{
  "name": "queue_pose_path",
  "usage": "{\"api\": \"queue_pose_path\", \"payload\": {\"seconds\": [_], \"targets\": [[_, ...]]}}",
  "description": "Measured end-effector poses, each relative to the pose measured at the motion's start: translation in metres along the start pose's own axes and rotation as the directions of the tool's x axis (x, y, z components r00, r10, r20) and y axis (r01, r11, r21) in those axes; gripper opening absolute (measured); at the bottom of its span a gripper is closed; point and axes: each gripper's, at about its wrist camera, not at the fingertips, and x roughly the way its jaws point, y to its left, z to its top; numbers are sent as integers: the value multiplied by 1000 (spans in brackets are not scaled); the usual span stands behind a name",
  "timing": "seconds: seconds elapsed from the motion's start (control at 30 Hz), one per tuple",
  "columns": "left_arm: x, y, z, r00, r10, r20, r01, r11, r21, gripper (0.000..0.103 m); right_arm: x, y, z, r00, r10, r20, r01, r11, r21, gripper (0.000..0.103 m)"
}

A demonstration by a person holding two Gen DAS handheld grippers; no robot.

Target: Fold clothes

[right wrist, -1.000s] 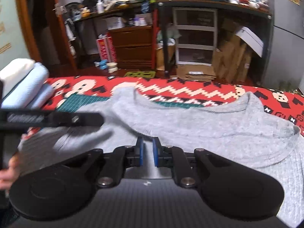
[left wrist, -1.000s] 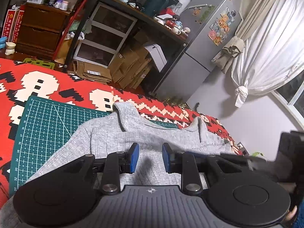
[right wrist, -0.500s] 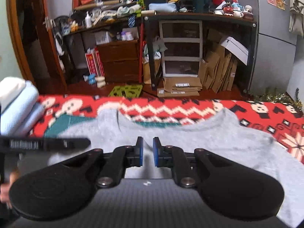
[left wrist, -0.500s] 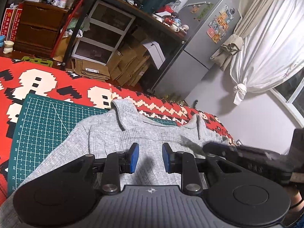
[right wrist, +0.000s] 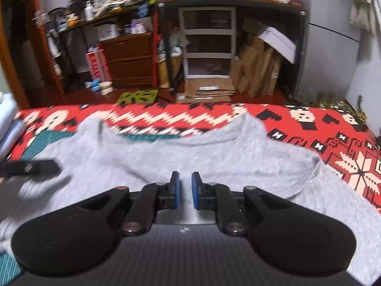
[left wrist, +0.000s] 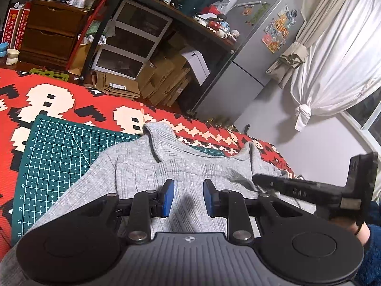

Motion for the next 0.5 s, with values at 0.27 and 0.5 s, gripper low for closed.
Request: {"api": "queue_pose_path", "payload": {"seconds": [0.27, 0.5], "targets": [[2, -2, 0, 1000, -1, -9, 1, 1000, 11, 25, -21, 25, -8, 993, 118, -15, -119, 987, -106, 13], [3, -1, -1, 1000, 1, -12, -1, 1000, 8, 25, -12, 22, -14, 992, 117, -51, -122, 988, -92, 9]]}}
